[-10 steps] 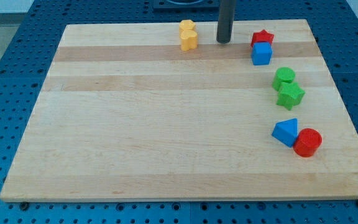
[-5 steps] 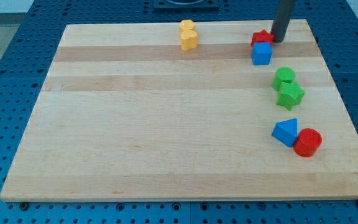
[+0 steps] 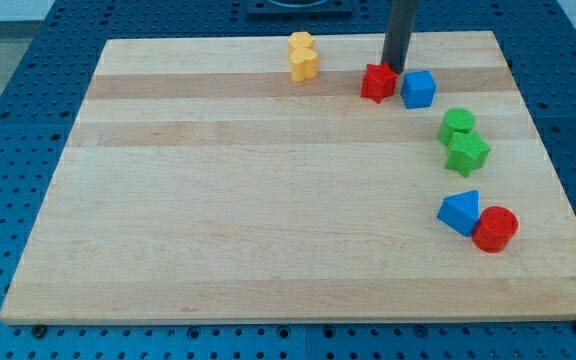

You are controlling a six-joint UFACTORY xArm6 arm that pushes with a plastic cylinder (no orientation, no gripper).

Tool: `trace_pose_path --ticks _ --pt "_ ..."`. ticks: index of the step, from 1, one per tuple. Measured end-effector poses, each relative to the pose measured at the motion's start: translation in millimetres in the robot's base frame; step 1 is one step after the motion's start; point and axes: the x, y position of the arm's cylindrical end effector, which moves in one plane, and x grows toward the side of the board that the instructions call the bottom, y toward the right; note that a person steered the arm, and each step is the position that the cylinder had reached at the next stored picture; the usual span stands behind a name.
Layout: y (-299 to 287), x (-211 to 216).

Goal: Slide the red star bottom left to the triangle

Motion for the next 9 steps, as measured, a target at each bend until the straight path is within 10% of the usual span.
trace_pose_path --ticks 9 --pt "-59 81"
